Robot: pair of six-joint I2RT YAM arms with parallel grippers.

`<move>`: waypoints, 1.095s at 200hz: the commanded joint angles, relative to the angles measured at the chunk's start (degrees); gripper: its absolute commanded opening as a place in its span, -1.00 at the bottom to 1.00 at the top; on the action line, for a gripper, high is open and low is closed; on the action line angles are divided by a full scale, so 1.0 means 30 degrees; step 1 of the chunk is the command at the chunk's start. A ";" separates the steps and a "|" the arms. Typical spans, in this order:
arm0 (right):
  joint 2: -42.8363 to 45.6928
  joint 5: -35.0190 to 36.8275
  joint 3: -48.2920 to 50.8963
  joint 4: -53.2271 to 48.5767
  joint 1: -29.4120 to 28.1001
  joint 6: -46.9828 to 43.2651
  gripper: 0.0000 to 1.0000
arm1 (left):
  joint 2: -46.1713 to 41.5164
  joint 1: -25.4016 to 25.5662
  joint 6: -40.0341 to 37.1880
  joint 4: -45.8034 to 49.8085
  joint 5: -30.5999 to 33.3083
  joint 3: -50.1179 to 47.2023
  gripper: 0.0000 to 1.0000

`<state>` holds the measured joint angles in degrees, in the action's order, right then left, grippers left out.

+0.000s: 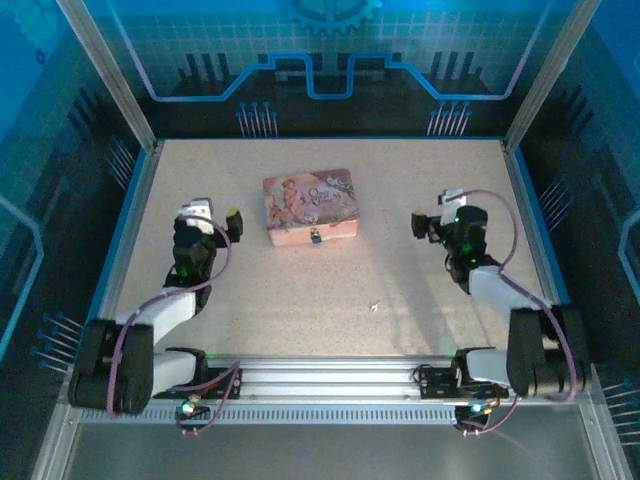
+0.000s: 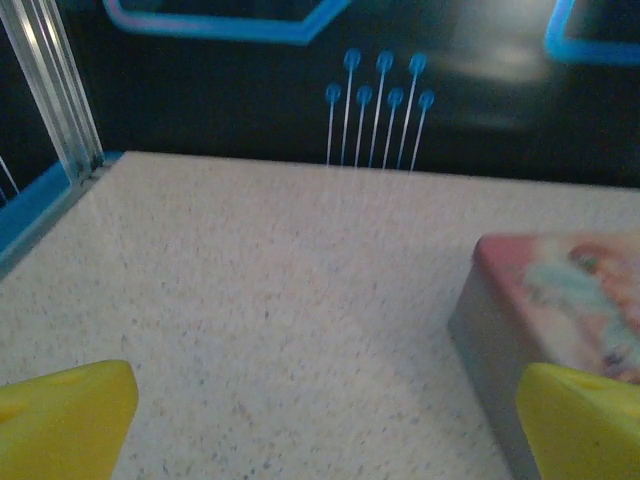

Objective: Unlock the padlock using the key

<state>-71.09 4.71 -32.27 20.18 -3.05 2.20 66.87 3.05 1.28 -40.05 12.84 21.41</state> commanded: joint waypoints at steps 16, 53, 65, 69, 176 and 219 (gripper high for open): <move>0.3527 -0.0277 -0.2501 -0.9919 -0.1974 0.2271 1.00 | -0.2526 0.1077 0.3476 0.9198 -0.1088 0.3847 0.98; 0.3957 0.0827 -0.3903 -1.5777 -0.6563 0.5220 0.97 | -0.3419 0.3400 0.6313 1.2595 -0.3471 0.5118 0.97; 0.3462 0.0942 -0.3760 -1.6645 -0.7944 0.6373 0.86 | -0.3428 0.4211 0.6792 1.2985 -0.4273 0.5254 0.97; 0.3231 0.0900 -0.3671 -1.6813 -0.8355 0.6723 0.82 | -0.3391 0.4485 0.6880 1.2993 -0.4522 0.5278 0.97; -0.5601 0.0215 -0.6792 -2.0259 -1.3865 0.7138 0.19 | -0.3090 0.6278 0.7440 1.3708 -0.4694 0.5507 0.97; -0.7120 0.0435 -0.7335 -2.0684 -1.4526 0.7279 -0.04 | -0.3411 0.6307 0.7265 1.3929 -0.4230 0.5330 0.98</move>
<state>-91.07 5.58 -52.95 -38.57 -45.36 23.51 58.00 21.56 22.59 -0.01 0.14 36.97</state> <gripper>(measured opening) 0.496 0.987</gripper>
